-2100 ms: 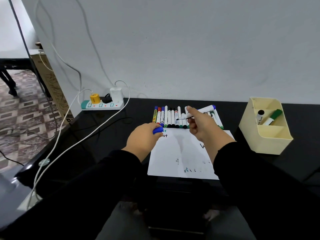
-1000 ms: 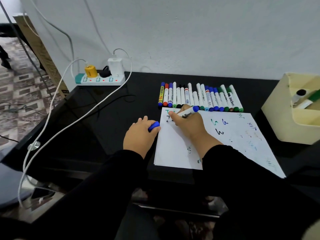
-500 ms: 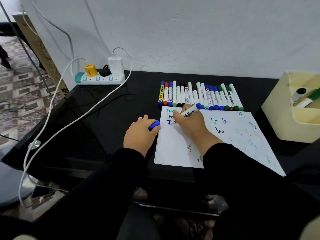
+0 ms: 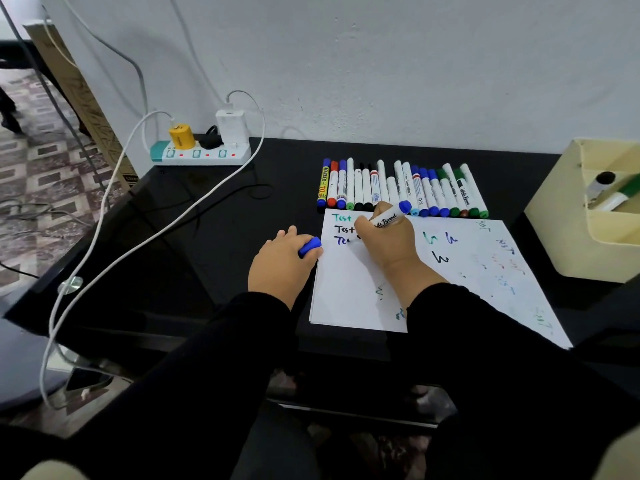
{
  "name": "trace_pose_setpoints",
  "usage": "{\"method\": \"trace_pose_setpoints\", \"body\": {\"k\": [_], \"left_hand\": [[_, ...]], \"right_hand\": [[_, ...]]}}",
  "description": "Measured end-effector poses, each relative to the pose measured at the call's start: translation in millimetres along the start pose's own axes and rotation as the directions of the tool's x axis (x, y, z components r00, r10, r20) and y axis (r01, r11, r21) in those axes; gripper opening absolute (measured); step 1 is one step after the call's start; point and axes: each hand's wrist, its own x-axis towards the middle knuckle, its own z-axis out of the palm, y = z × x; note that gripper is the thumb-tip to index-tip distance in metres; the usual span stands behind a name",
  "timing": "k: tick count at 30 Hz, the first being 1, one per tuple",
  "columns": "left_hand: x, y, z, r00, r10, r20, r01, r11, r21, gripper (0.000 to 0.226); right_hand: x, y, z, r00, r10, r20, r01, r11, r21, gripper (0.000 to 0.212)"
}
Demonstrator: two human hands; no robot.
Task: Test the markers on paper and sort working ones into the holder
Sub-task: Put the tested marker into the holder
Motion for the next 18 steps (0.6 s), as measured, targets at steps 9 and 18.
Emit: {"method": "trace_pose_setpoints", "body": {"k": [9, 18], "left_hand": [[0.8, 0.4, -0.2, 1.0, -0.016, 0.01, 0.016, 1.0, 0.009, 0.041], [-3.3, 2.6, -4.2, 1.0, -0.003, 0.001, 0.003, 1.0, -0.016, 0.04]], "right_hand": [[-2.2, -0.5, -1.0, 1.0, -0.004, 0.001, 0.004, 1.0, 0.007, 0.033], [-0.2, 0.7, -0.1, 0.997, 0.04, -0.062, -0.036, 0.997, 0.064, 0.033]]}}
